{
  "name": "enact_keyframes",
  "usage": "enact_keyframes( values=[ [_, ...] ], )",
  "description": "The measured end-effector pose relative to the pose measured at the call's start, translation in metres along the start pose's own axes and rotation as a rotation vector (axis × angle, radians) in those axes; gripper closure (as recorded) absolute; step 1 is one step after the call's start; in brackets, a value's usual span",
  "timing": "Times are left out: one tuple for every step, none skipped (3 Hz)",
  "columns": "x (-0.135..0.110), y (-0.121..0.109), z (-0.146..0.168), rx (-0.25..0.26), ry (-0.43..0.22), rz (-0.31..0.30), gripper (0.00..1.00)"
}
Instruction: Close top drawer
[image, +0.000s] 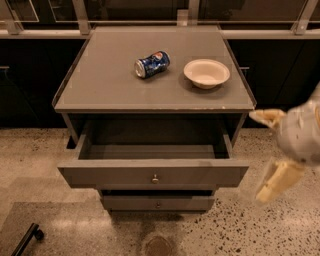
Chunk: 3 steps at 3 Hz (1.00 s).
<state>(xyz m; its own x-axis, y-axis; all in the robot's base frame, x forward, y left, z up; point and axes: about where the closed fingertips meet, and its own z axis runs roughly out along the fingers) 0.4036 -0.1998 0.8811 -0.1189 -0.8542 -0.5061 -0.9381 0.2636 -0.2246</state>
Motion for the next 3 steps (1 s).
enact_keyframes(
  values=[
    [0.041, 0.041, 0.094, -0.070, -0.192, 0.151, 0.00],
    [0.086, 0.089, 0.199, -0.169, -0.245, 0.322, 0.00],
    [0.105, 0.093, 0.231, -0.160, -0.253, 0.380, 0.18]
  ],
)
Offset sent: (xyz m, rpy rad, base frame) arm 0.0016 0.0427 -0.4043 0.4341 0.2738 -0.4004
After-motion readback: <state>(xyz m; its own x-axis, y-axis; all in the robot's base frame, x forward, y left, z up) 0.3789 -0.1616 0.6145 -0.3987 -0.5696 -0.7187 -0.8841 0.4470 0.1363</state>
